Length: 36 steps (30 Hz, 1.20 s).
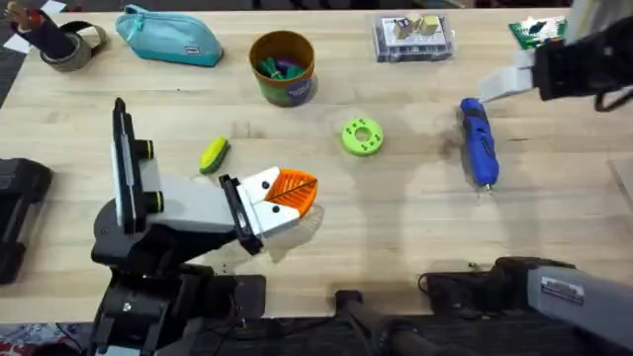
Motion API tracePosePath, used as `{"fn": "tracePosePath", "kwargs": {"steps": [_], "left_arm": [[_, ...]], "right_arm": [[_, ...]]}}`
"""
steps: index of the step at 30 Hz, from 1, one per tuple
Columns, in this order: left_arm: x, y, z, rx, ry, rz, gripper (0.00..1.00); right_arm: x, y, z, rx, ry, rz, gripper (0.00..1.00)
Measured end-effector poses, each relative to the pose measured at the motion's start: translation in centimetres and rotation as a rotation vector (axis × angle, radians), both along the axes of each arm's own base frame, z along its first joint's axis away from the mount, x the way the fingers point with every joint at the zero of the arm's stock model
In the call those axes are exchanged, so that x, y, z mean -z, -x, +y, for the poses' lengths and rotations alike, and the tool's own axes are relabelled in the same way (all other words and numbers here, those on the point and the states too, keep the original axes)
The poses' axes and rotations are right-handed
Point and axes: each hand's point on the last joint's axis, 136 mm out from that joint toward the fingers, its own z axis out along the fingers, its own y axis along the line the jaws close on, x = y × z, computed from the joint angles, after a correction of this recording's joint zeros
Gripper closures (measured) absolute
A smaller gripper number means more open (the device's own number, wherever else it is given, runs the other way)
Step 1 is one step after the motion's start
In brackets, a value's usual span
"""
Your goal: Pick up the gripper from the table and insert it into the empty holder that is missing its gripper. Then pick up a screw, insert it into the mounting hole, and use the screwdriver to tighten it. Finally, clean up the table by picking up the vegetable and placing it into the bucket.
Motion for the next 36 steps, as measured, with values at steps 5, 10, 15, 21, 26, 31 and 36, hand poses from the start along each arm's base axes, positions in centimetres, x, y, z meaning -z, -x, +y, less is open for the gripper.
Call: {"fn": "tracePosePath", "kwargs": {"steps": [5,10,15,21,26,31,36], "left_arm": [[0.0,0.0,0.0,0.000,-0.001,-0.002,0.994],[0.0,0.0,0.0,0.000,-0.001,-0.002,0.994],[0.0,0.0,0.0,0.000,-0.001,-0.002,0.994],[0.0,0.0,0.0,0.000,-0.001,-0.002,0.994],[0.0,0.0,0.0,0.000,-0.001,-0.002,0.994],[0.0,0.0,0.0,0.000,-0.001,-0.002,0.994],[0.0,0.0,0.0,0.000,-0.001,-0.001,0.994]], "right_arm": [[2.8,-1.5,-0.6,0.015,-0.012,0.074,0.036],[5.6,-2.0,-1.2,0.026,-0.026,0.163,0.036],[7.6,-3.0,-2.3,0.041,-0.035,0.186,0.036],[9.7,-3.2,-4.3,0.094,-0.034,0.164,0.036],[12.6,-3.2,-4.7,0.108,-0.038,0.154,0.036],[14.8,-3.2,-4.0,0.092,-0.067,0.193,0.036],[15.8,-3.7,-3.8,0.078,-0.060,0.201,0.036]]}}
